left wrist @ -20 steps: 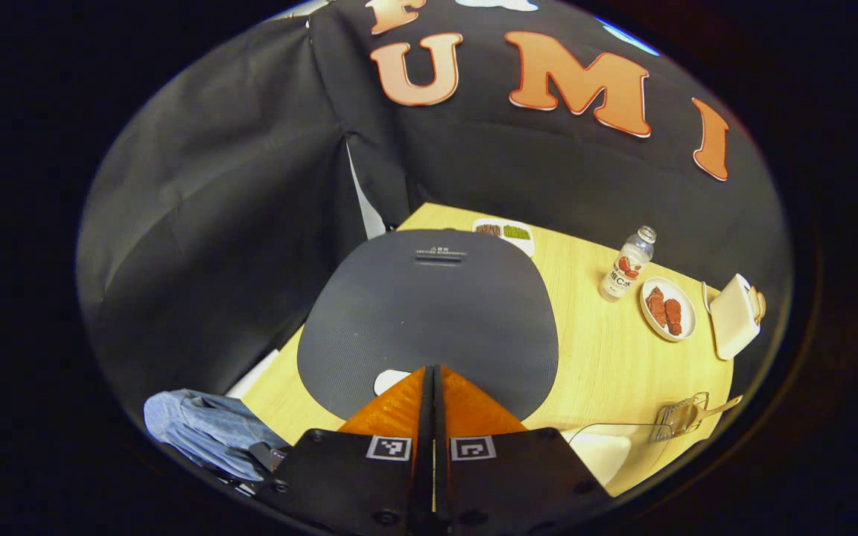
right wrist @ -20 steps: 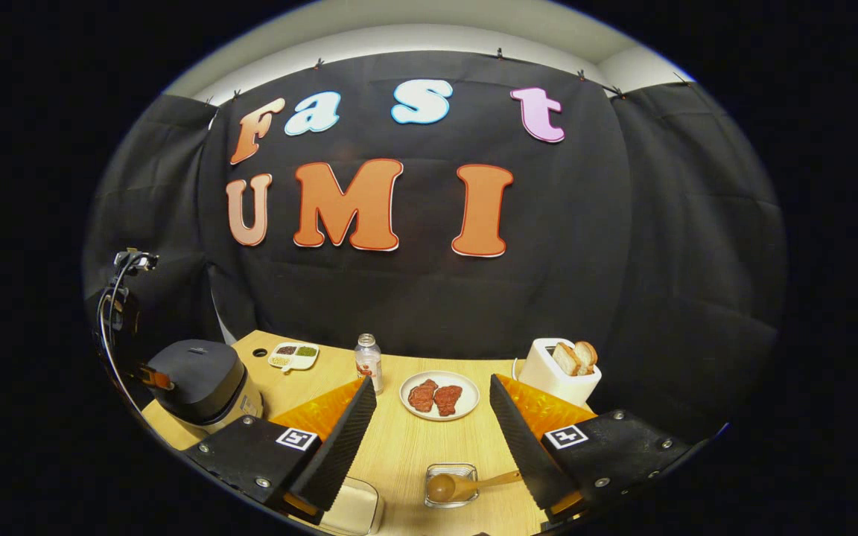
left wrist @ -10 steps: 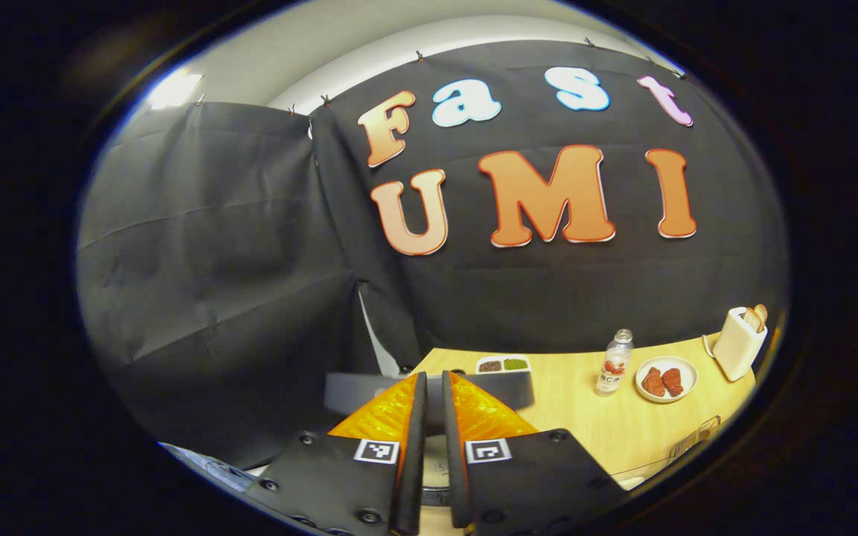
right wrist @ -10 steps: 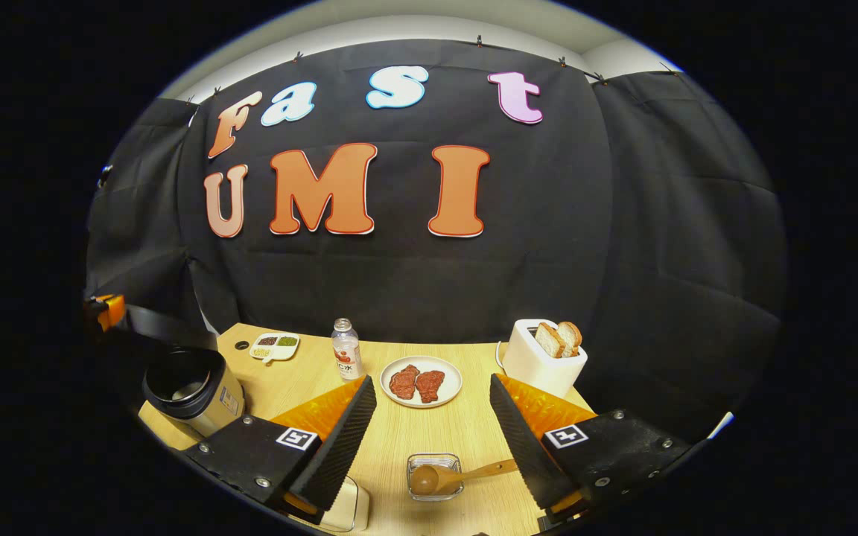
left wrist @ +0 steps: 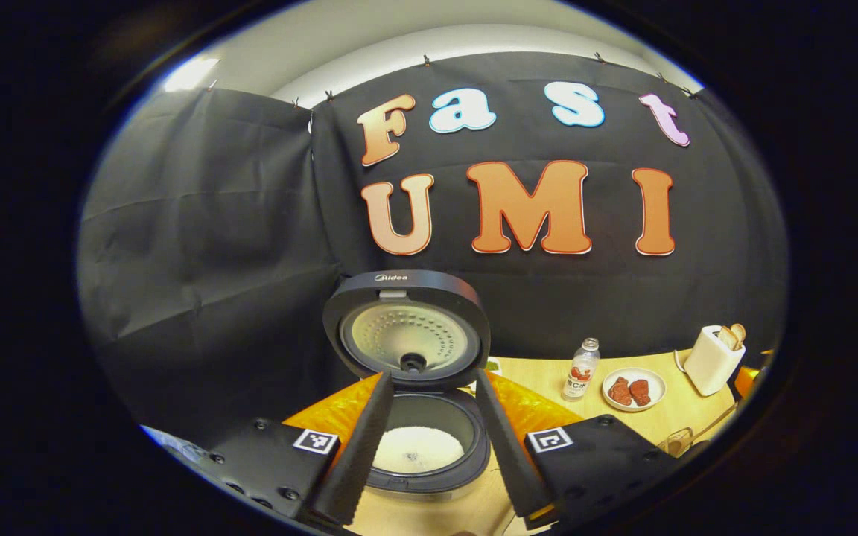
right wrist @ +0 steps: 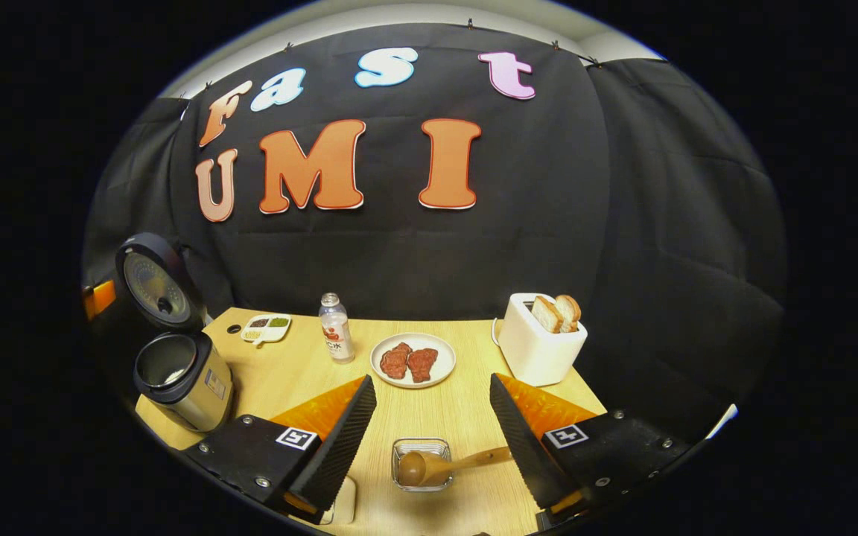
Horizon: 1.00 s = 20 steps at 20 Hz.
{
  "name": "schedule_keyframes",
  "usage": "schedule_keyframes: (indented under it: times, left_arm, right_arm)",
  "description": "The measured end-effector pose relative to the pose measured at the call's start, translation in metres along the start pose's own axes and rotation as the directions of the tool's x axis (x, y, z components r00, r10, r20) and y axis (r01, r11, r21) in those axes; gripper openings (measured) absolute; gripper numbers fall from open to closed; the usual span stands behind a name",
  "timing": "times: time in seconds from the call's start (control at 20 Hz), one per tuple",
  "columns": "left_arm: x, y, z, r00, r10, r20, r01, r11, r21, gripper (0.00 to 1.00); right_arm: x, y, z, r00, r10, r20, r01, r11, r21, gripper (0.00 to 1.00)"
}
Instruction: Close the left gripper, press the button to open the rice cooker; take a wooden spoon from the chopstick holder with the right hand, scoop a spoonful of rice and pour it into the rice cooker, then put the wooden spoon back into the chopstick holder.
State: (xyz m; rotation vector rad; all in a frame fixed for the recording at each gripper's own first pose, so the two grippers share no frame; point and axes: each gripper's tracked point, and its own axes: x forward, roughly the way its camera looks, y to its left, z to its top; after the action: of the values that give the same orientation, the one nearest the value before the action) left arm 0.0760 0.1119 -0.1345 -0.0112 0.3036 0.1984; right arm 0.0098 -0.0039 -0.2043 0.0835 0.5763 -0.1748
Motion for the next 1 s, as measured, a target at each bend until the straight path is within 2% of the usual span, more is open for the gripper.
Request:
schedule_keyframes:
  times: [0.05,0.1,0.15,0.4,0.55,0.6,0.7,0.75,0.8,0.95,1.0]
  left_arm:
    - [-0.004,-0.001,0.001,1.000,-0.002,0.011,0.002,1.000,0.003,0.77]
    - [-0.007,-0.004,0.005,1.000,-0.005,0.027,0.005,1.000,0.012,0.87]
    - [-0.011,-0.007,0.008,0.999,-0.005,0.046,0.004,1.000,0.021,0.83]
    - [-0.029,-0.015,0.008,0.997,0.003,0.074,-0.008,0.998,0.066,0.94]
    - [-0.040,-0.017,0.008,0.996,0.019,0.088,-0.028,0.994,0.102,0.96]
    - [-0.045,-0.018,0.007,0.996,0.019,0.091,-0.029,0.993,0.113,0.93]
    - [-0.049,-0.020,0.002,0.996,0.023,0.083,-0.033,0.992,0.125,0.98]
    - [-0.050,-0.022,-0.002,0.997,0.022,0.075,-0.032,0.991,0.128,0.93]
    - [-0.051,-0.022,-0.002,0.997,0.022,0.069,-0.030,0.991,0.129,0.97]
    - [-0.056,-0.024,0.002,0.997,0.020,0.076,-0.030,0.990,0.135,0.87]
    - [-0.057,-0.024,0.004,0.996,0.021,0.082,-0.032,0.990,0.140,0.87]
  right_arm:
    - [0.002,-0.003,-0.006,1.000,0.001,-0.014,-0.001,1.000,0.001,0.96]
    - [0.004,-0.004,-0.012,1.000,0.005,-0.027,-0.005,1.000,0.003,0.95]
    - [0.007,-0.005,-0.018,0.999,0.009,-0.040,-0.008,1.000,0.004,0.95]
    - [0.022,-0.016,-0.051,0.993,0.010,-0.116,-0.010,1.000,0.001,0.95]
    - [0.027,-0.033,-0.068,0.990,-0.010,-0.141,0.007,1.000,-0.023,0.96]
    - [0.027,-0.040,-0.070,0.991,-0.021,-0.135,0.018,1.000,-0.023,0.96]
    - [0.033,-0.054,-0.076,0.989,-0.039,-0.146,0.038,0.999,-0.011,0.95]
    - [0.037,-0.057,-0.081,0.986,-0.036,-0.161,0.037,0.999,0.003,0.95]
    - [0.039,-0.058,-0.089,0.983,-0.034,-0.183,0.038,0.999,0.019,0.96]
    - [0.048,-0.056,-0.117,0.969,-0.011,-0.248,0.035,0.995,0.091,0.95]
    - [0.050,-0.053,-0.127,0.962,0.008,-0.271,0.030,0.990,0.135,0.95]
